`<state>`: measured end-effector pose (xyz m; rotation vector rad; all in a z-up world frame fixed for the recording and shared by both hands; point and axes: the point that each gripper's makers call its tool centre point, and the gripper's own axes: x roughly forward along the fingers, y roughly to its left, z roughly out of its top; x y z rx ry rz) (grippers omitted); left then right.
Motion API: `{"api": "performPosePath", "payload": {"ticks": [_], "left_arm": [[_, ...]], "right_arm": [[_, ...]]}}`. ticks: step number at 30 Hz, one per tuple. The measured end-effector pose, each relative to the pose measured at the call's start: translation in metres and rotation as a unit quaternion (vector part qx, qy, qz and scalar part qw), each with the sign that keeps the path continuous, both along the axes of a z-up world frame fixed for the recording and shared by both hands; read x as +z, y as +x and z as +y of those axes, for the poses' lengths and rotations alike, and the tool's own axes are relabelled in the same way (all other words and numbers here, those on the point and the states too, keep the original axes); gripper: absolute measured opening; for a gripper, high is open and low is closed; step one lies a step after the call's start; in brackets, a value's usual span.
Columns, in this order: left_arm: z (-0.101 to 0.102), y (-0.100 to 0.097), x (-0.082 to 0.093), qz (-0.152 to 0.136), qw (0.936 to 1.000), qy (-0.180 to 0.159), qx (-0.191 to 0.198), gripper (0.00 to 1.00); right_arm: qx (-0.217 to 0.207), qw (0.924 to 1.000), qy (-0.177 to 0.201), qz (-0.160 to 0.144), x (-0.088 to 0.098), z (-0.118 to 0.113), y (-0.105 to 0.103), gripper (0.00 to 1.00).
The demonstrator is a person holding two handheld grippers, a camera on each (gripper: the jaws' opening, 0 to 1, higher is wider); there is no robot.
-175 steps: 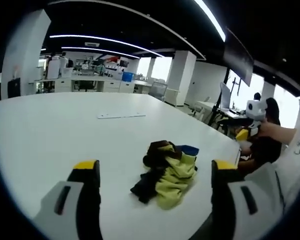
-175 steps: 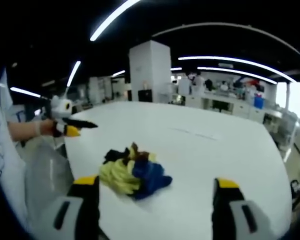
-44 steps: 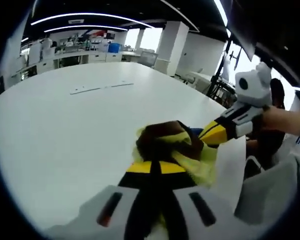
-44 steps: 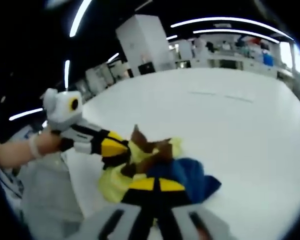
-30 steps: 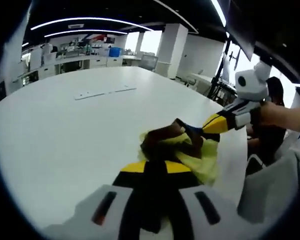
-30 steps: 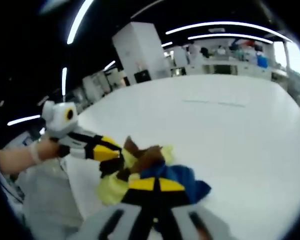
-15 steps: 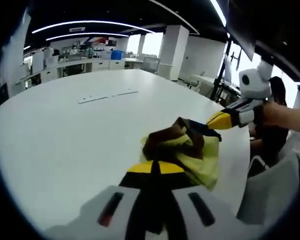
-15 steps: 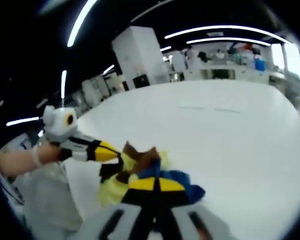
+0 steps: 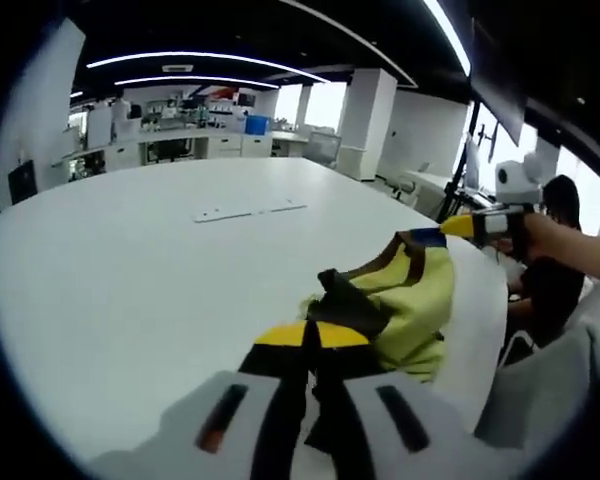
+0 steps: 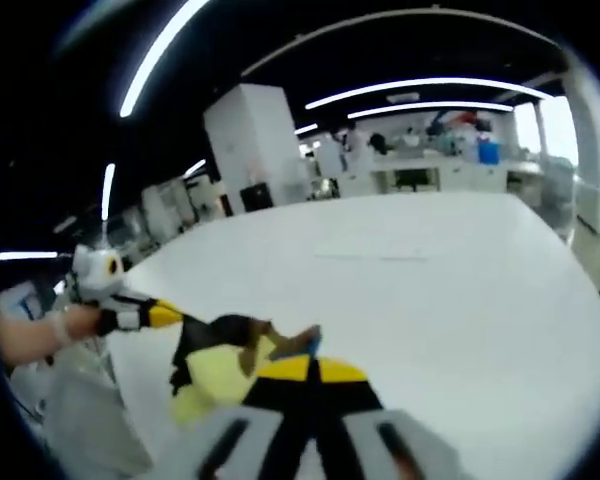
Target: Fold the garment on the visible template until the final outline fits inside the template.
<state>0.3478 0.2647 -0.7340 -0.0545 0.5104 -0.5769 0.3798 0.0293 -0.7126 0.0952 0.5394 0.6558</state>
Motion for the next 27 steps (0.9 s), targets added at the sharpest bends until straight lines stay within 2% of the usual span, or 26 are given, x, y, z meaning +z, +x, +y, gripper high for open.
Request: {"api": "performPosePath", "payload": {"ticks": [7, 13, 18, 19, 23, 27], "left_arm": [[0.026, 0.001, 0.005, 0.000, 0.9995, -0.004, 0.031, 0.00], [0.042, 0.003, 0.013, -0.009, 0.9987, -0.004, 0.051, 0.00], [0.066, 0.012, 0.026, -0.022, 0.9971, -0.007, 0.072, 0.00], [0.065, 0.016, 0.035, -0.029, 0.9964, -0.009, 0.079, 0.00], [0.076, 0.021, 0.047, -0.039, 0.9947, -0.019, 0.093, 0.00], [0.085, 0.031, 0.057, -0.050, 0.9938, -0.014, 0.098, 0.00]], "right_arm": [[-0.004, 0.9999, -0.008, -0.007, 0.001, -0.008, 0.007, 0.00], [0.000, 0.9998, -0.012, -0.018, 0.012, -0.005, 0.016, 0.00], [0.014, 0.9989, -0.019, -0.041, 0.032, 0.001, 0.024, 0.00], [0.016, 0.9986, -0.019, -0.047, 0.039, 0.002, 0.027, 0.00], [0.023, 0.9975, -0.015, -0.066, 0.057, 0.006, 0.037, 0.00], [0.033, 0.9961, -0.018, -0.079, 0.070, 0.014, 0.043, 0.00]]}}
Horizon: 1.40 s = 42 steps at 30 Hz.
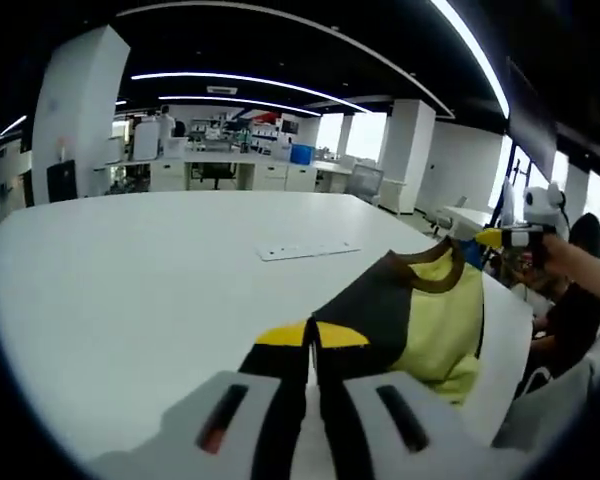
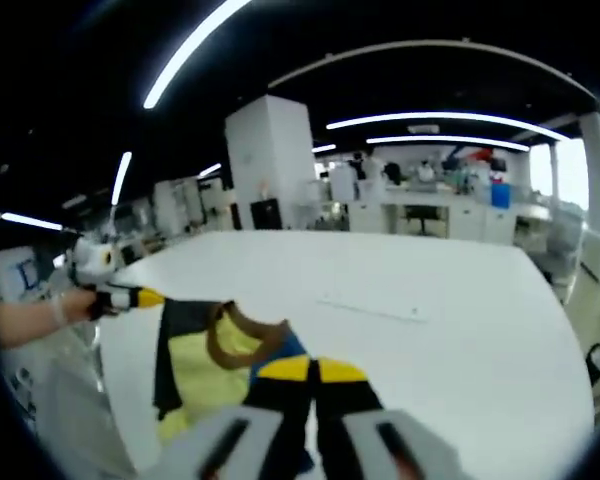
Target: Fold the garment on the visible template until the final outline fits inside the template.
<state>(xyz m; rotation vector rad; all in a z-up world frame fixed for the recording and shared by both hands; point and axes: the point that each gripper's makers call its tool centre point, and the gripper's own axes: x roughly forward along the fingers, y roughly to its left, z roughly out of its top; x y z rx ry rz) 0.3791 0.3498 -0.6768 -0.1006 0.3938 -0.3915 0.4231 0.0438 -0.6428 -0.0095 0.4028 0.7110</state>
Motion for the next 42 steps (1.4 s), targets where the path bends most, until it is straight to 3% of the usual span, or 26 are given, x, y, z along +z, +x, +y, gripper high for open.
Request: {"api": "performPosePath", "payload": {"ticks": [7, 10, 16, 20, 21, 26, 33, 36, 38, 40, 42], "left_arm": [[0.010, 0.022, 0.014, -0.010, 0.9997, 0.020, 0.003, 0.00], [0.017, 0.034, 0.019, -0.013, 0.9997, 0.014, 0.013, 0.00], [0.026, 0.062, 0.016, -0.008, 0.9996, 0.017, 0.023, 0.00], [0.028, 0.080, -0.004, 0.016, 0.9992, 0.020, 0.031, 0.00], [0.029, 0.085, -0.011, 0.020, 0.9987, 0.035, 0.032, 0.00], [0.028, 0.101, -0.037, 0.044, 0.9974, 0.038, 0.044, 0.00], [0.043, 0.132, -0.076, 0.074, 0.9945, 0.039, 0.063, 0.00], [0.043, 0.130, -0.094, 0.093, 0.9924, 0.045, 0.067, 0.00], [0.044, 0.133, -0.103, 0.098, 0.9914, 0.052, 0.069, 0.00], [0.042, 0.139, -0.114, 0.110, 0.9904, 0.043, 0.072, 0.00], [0.044, 0.140, -0.126, 0.122, 0.9886, 0.049, 0.074, 0.00]], "right_arm": [[0.012, 0.9997, -0.009, -0.021, 0.015, 0.010, 0.016, 0.00], [0.015, 0.9994, -0.013, -0.027, 0.021, 0.014, 0.027, 0.00], [0.017, 0.9993, -0.020, -0.026, 0.014, 0.020, 0.061, 0.00], [0.014, 0.9996, -0.021, -0.011, -0.005, 0.026, 0.087, 0.00], [0.014, 0.9996, -0.022, -0.009, -0.010, 0.027, 0.091, 0.00], [0.014, 0.9985, -0.050, 0.016, -0.046, 0.033, 0.125, 0.00], [0.018, 0.9962, -0.070, 0.048, -0.088, 0.043, 0.147, 0.00], [0.022, 0.9948, -0.078, 0.061, -0.111, 0.049, 0.164, 0.00], [0.023, 0.9936, -0.081, 0.075, -0.126, 0.051, 0.165, 0.00], [0.028, 0.9897, -0.116, 0.080, -0.146, 0.048, 0.169, 0.00], [0.026, 0.9896, -0.110, 0.089, -0.157, 0.051, 0.169, 0.00]]}}
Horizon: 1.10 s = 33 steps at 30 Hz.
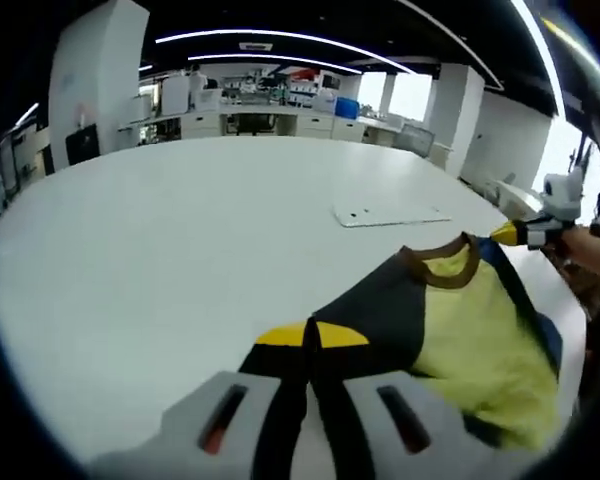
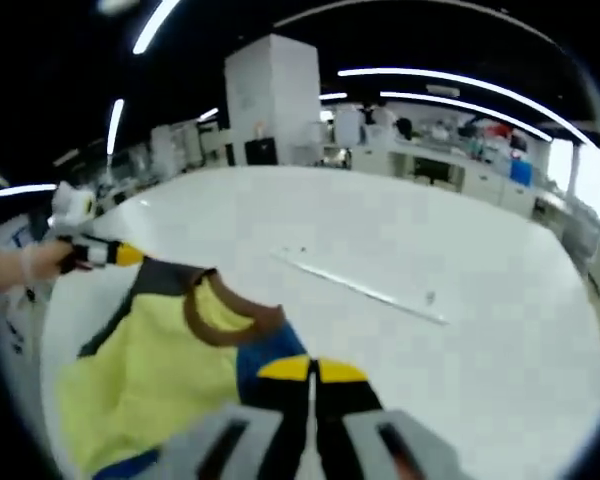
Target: Fold the garment on the visible template until the final outline fits inside the template.
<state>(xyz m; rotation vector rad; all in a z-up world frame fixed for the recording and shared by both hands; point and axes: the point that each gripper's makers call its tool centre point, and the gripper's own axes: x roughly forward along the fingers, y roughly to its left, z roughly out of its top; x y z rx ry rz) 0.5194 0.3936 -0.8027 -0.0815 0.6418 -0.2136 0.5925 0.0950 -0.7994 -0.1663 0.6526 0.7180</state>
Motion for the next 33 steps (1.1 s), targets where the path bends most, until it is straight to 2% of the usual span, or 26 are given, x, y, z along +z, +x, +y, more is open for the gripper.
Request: {"api": "performPosePath", "payload": {"ticks": [1, 5, 6, 8, 15, 23, 31, 33], "left_arm": [[0.006, 0.008, -0.019, 0.015, 0.9999, 0.007, -0.004, 0.00], [0.007, 0.009, -0.022, 0.017, 0.9998, 0.005, -0.002, 0.00], [0.006, 0.009, -0.022, 0.017, 0.9998, 0.007, -0.004, 0.00], [0.007, 0.014, -0.029, 0.021, 0.9996, 0.015, -0.008, 0.00], [0.008, 0.018, -0.034, 0.032, 0.9990, 0.028, -0.016, 0.00], [0.006, 0.020, -0.035, 0.031, 0.9987, 0.034, -0.020, 0.00], [0.007, 0.021, -0.037, 0.026, 0.9988, 0.036, -0.018, 0.00], [0.007, 0.022, -0.037, 0.023, 0.9990, 0.035, -0.019, 0.00]], "right_arm": [[-0.002, 0.9999, -0.005, 0.012, -0.015, 0.001, 0.004, 0.00], [-0.009, 0.9998, -0.005, 0.019, -0.026, -0.002, 0.010, 0.00], [-0.008, 0.9998, -0.007, 0.019, -0.025, -0.001, 0.006, 0.00], [-0.011, 0.9997, -0.006, 0.022, -0.030, -0.004, 0.011, 0.00], [-0.012, 0.9995, -0.010, 0.028, -0.037, -0.003, 0.020, 0.00], [-0.015, 0.9991, -0.011, 0.039, -0.045, -0.003, 0.020, 0.00], [-0.021, 0.9985, -0.013, 0.048, -0.046, -0.002, 0.023, 0.00], [-0.022, 0.9985, -0.014, 0.049, -0.044, 0.000, 0.018, 0.00]]}}
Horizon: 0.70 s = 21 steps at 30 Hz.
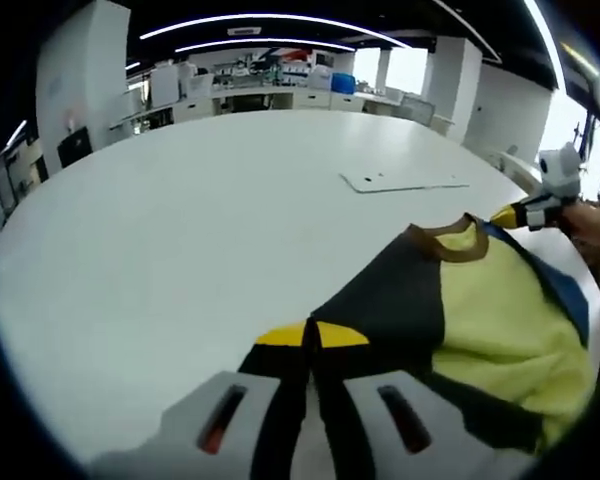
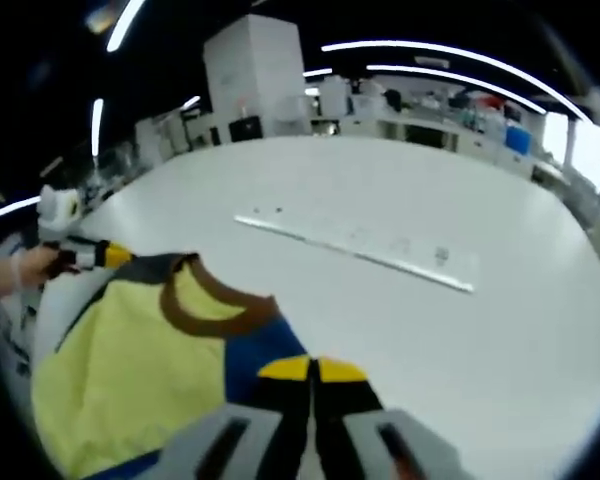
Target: Fold the garment on the visible template until the final outline fits inside the template.
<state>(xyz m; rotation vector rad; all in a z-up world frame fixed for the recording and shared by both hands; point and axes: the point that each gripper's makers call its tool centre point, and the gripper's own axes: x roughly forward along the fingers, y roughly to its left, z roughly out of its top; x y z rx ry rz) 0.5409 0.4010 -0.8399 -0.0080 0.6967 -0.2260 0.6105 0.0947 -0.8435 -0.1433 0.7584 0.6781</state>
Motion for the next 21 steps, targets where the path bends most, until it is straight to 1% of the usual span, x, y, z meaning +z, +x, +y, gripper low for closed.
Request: {"api": "performPosePath", "payload": {"ticks": [6, 7, 8, 9, 10, 11, 12, 13, 14, 16, 17, 18, 19, 20, 21], "left_arm": [[-0.001, 0.003, 0.000, -0.006, 0.9998, 0.008, -0.017, 0.00], [-0.002, 0.003, 0.001, -0.006, 0.9998, 0.008, -0.020, 0.01], [-0.004, 0.003, 0.003, -0.007, 0.9996, 0.004, -0.027, 0.06], [-0.006, 0.004, 0.007, -0.014, 0.9995, -0.002, -0.029, 0.11], [-0.009, 0.005, 0.013, -0.026, 0.9990, -0.007, -0.036, 0.17], [-0.010, 0.005, 0.016, -0.030, 0.9987, -0.006, -0.042, 0.24], [-0.015, 0.001, 0.023, -0.038, 0.9978, -0.005, -0.053, 0.27], [-0.018, 0.000, 0.026, -0.042, 0.9969, -0.004, -0.067, 0.30], [-0.022, 0.001, 0.027, -0.045, 0.9959, -0.009, -0.077, 0.34], [-0.029, -0.001, 0.032, -0.050, 0.9945, -0.017, -0.091, 0.45], [-0.036, -0.005, 0.035, -0.052, 0.9931, -0.025, -0.103, 0.56], [-0.039, -0.007, 0.039, -0.057, 0.9924, -0.023, -0.107, 0.62], [-0.042, -0.009, 0.041, -0.059, 0.9918, -0.024, -0.111, 0.67], [-0.045, -0.009, 0.043, -0.060, 0.9909, -0.030, -0.116, 0.71], [-0.050, -0.012, 0.045, -0.060, 0.9896, -0.041, -0.125, 0.73]], "right_arm": [[-0.002, 1.0000, -0.002, 0.007, -0.001, 0.001, 0.003, 0.00], [-0.001, 1.0000, -0.002, 0.007, -0.001, 0.001, 0.002, 0.00], [0.003, 1.0000, -0.005, 0.005, 0.000, 0.001, 0.000, 0.00], [0.004, 1.0000, -0.004, -0.003, 0.004, 0.001, -0.002, 0.00], [0.000, 0.9998, 0.011, -0.015, 0.010, 0.003, -0.001, 0.02], [-0.007, 0.9995, 0.026, -0.016, 0.013, 0.004, -0.001, 0.07], [-0.009, 0.9994, 0.028, -0.015, 0.014, 0.002, -0.003, 0.12], [-0.008, 0.9994, 0.029, -0.019, 0.012, -0.002, 0.006, 0.16], [-0.005, 0.9992, 0.032, -0.025, 0.013, -0.003, 0.007, 0.20], [-0.002, 0.9987, 0.039, -0.035, 0.020, -0.003, -0.003, 0.28], [-0.001, 0.9982, 0.044, -0.041, 0.022, -0.003, -0.001, 0.34], [0.001, 0.9977, 0.049, -0.046, 0.025, -0.003, -0.002, 0.40], [0.006, 0.9975, 0.049, -0.050, 0.029, -0.001, -0.010, 0.45], [0.014, 0.9970, 0.050, -0.058, 0.033, 0.000, -0.013, 0.51], [0.017, 0.9967, 0.052, -0.060, 0.032, -0.001, -0.007, 0.55]]}}
